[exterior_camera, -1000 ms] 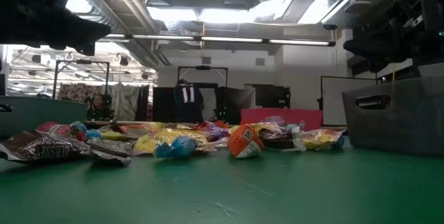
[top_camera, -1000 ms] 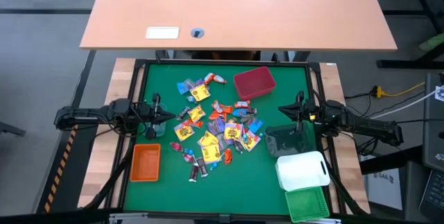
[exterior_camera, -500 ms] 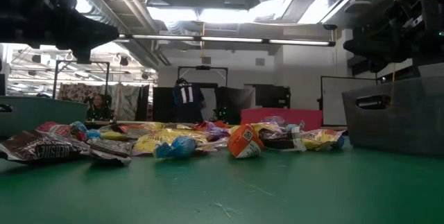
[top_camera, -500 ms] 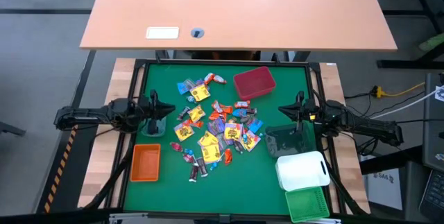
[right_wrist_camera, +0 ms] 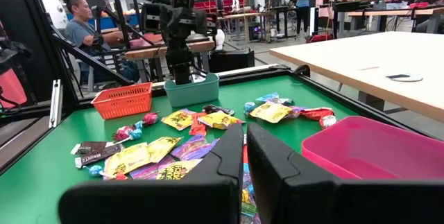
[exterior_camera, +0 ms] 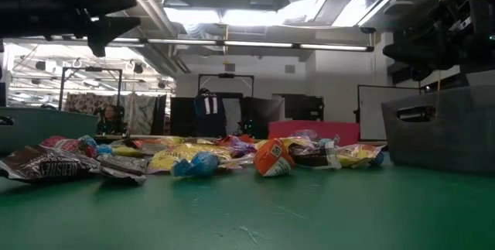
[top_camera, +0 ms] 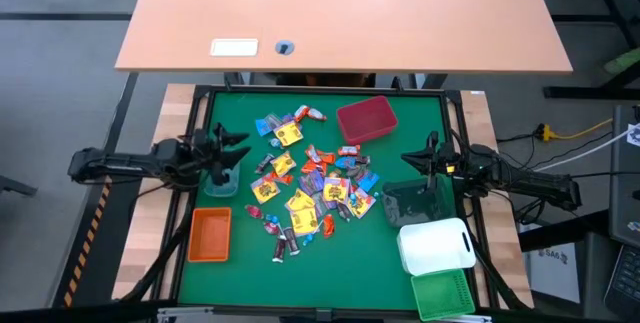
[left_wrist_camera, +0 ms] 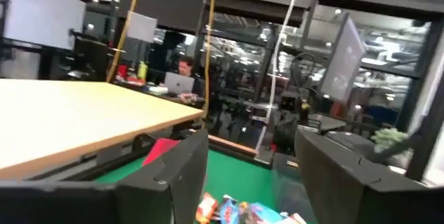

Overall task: Sort candy
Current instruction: Put the yellow candy into the blue bin

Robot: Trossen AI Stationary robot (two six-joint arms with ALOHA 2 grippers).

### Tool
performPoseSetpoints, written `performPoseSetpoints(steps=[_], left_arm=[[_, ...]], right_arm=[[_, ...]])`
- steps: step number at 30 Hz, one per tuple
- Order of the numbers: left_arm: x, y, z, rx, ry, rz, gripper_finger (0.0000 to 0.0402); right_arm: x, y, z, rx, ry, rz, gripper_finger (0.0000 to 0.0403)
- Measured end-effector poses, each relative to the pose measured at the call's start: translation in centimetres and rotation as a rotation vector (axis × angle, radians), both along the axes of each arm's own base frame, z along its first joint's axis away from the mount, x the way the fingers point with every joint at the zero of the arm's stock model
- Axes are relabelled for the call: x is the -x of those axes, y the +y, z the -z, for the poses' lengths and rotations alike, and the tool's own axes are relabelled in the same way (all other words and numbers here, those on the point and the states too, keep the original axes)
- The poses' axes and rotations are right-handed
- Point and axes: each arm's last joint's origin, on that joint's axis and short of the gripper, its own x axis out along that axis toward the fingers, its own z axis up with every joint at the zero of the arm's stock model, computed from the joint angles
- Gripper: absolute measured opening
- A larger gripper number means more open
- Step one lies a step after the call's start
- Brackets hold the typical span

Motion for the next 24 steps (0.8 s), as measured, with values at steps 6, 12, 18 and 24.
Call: performPoseSetpoints(steps=[6,12,18,24], left_arm=[[-2.2,0.2,-0.4,0.01,0.15,-0.039,0.02],[-5.0,0.6,-0.6,0.016,0.339,-0.085,0.02],[-7.7,1.3,0.2,0.028,0.51,-0.118,0.0199],[-9.3,2.2,2.2,0.086,0.633,-0.148,0.0199]], right_arm=[[0.0,0.0,0.0,0.0,-0.001,0.0,0.0021],[0.0,0.0,0.0,0.0,-0.001,0.0,0.0021],[0.0,0.0,0.0,0.0,0.0,0.0,0.0021],[0.0,0.0,0.0,0.0,0.0,0.0,0.0021]])
